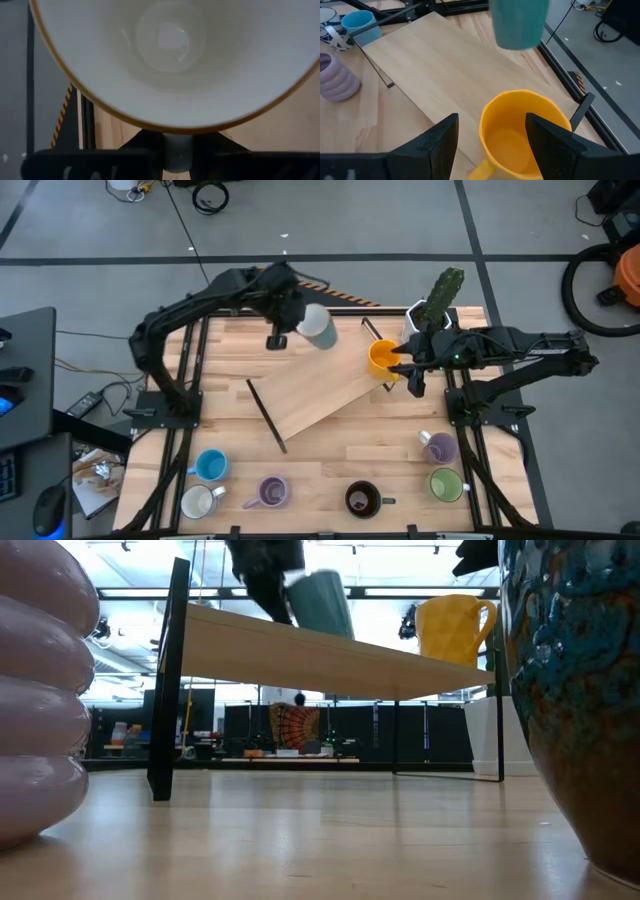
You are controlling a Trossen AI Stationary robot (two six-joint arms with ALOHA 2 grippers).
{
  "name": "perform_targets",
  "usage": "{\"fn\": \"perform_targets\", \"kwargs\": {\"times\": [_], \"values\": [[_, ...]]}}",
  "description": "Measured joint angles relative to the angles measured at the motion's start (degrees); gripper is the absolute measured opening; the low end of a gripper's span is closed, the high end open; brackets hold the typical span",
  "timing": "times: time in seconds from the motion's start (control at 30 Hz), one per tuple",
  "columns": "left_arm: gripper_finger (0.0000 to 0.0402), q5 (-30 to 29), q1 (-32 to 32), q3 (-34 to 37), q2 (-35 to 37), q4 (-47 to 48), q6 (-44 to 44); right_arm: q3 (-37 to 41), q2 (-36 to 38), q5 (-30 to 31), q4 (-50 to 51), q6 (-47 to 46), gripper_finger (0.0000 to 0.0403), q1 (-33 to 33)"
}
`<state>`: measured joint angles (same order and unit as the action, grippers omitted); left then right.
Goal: Place coffee mugs
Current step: Put the blue mug on the shelf
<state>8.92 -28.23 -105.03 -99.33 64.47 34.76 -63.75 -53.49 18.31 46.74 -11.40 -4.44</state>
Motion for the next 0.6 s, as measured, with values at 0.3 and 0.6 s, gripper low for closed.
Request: {"fn": "perform_targets", "kwargs": {"times": [0.3,0.6], "values": [[0.0054,5.5,-1.6,-8.7,-8.2,1.4,6.6,0.0,0.0,-0.1,-0.7,0.9,0.0236,0.2],[0.0054,5.5,-1.6,-10.9,-12.1,-3.2,13.9,0.0,0.0,-0.4,-2.2,2.9,0.0236,0.2]]}}
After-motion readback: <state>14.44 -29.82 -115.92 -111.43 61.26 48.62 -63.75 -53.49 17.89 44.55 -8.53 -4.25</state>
